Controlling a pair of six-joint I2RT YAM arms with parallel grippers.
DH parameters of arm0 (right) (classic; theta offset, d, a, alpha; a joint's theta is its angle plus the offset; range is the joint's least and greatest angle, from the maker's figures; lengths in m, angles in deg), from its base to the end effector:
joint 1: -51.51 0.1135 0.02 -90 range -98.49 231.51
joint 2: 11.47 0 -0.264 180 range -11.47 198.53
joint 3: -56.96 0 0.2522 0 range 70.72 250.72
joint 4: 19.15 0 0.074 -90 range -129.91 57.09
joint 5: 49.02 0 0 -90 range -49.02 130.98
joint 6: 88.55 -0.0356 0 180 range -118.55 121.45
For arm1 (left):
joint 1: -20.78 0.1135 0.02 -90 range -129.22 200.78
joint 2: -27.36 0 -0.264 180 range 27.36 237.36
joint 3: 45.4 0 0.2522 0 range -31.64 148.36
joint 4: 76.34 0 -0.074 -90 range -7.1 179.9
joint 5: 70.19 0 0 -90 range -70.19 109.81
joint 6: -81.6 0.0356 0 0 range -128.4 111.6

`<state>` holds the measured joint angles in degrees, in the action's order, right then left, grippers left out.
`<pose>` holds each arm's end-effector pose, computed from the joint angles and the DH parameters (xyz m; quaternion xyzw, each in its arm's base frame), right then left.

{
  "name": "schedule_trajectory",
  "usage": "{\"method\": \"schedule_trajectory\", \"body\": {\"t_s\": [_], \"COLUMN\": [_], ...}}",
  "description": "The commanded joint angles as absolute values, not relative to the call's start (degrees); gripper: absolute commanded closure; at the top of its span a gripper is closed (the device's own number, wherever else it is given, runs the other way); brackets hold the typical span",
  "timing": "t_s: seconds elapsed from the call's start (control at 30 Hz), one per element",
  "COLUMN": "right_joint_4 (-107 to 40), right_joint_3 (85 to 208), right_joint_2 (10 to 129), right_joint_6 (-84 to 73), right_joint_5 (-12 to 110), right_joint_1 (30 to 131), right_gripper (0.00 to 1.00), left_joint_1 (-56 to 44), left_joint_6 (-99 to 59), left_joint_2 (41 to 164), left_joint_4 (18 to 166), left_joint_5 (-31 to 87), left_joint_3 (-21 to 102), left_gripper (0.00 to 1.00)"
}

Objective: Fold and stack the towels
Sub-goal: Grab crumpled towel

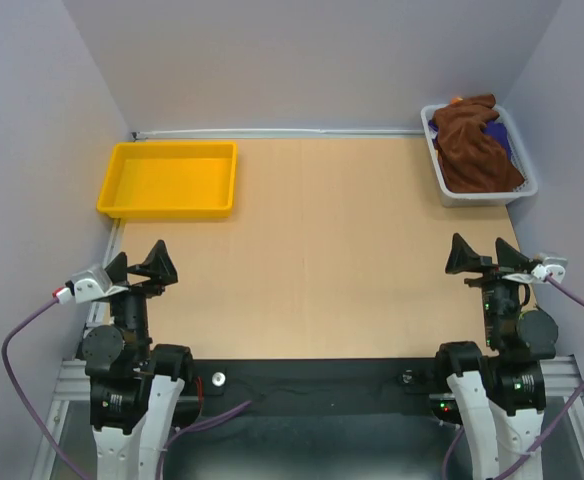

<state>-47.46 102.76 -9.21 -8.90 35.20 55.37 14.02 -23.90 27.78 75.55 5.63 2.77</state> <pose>0.0447 -0.0006 0.3264 0.0743 0.6032 0.0678 0.7913 0.0286 0.0054 0.3386 -0.1442 0.5624 -0.0868 0.8096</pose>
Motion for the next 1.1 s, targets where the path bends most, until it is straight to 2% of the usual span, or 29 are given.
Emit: {"method": "schedule_trajectory", "body": {"t_s": [0.0,0.17,0.3,0.37,0.43,0.53,0.57,0.7,0.9,1.07], "right_joint_4": [-46.9,-46.8,-45.7,-45.6,-45.3,-45.1,-45.2,-45.0,-45.1,-45.1], "right_joint_3": [103.2,104.5,107.4,110.3,112.3,118.0,119.8,128.9,147.4,158.4], "right_joint_2": [-8.0,-6.0,1.5,11.4,13.9,30.0,30.1,48.9,71.8,90.8], "right_joint_6": [-10.7,-11.8,-12.4,-14.3,-15.7,-18.4,-18.5,-21.0,-15.1,-17.0], "right_joint_5": [30.7,25.4,25.1,24.6,23.9,19.8,19.8,15.3,5.1,5.9], "right_joint_1": [55.9,55.9,55.9,55.8,55.8,55.9,55.8,55.8,54.2,49.1], "right_gripper": [0.0,0.0,0.0,0.0,0.0,0.0,0.0,0.0,0.0,0.0], "left_joint_1": [13.9,13.9,13.9,13.9,13.8,13.8,13.9,13.9,13.8,13.9], "left_joint_6": [-22.6,-23.4,-25.7,-27.2,-27.4,-27.0,-26.8,-25.5,-23.5,-23.9], "left_joint_2": [20.3,22.5,30.8,35.8,39.4,44.7,45.7,51.7,56.4,57.3], "left_joint_4": [79.0,79.9,78.7,77.6,77.1,77.6,77.9,81.1,84.4,86.8], "left_joint_5": [5.7,7.3,7.1,8.5,9.9,12.5,13.3,16.8,19.0,19.4], "left_joint_3": [2.0,3.2,5.9,7.4,8.1,8.8,8.8,8.4,6.6,3.0], "left_gripper": [0.01,0.01,0.01,0.01,0.01,0.01,0.01,0.01,0.01,0.01]}}
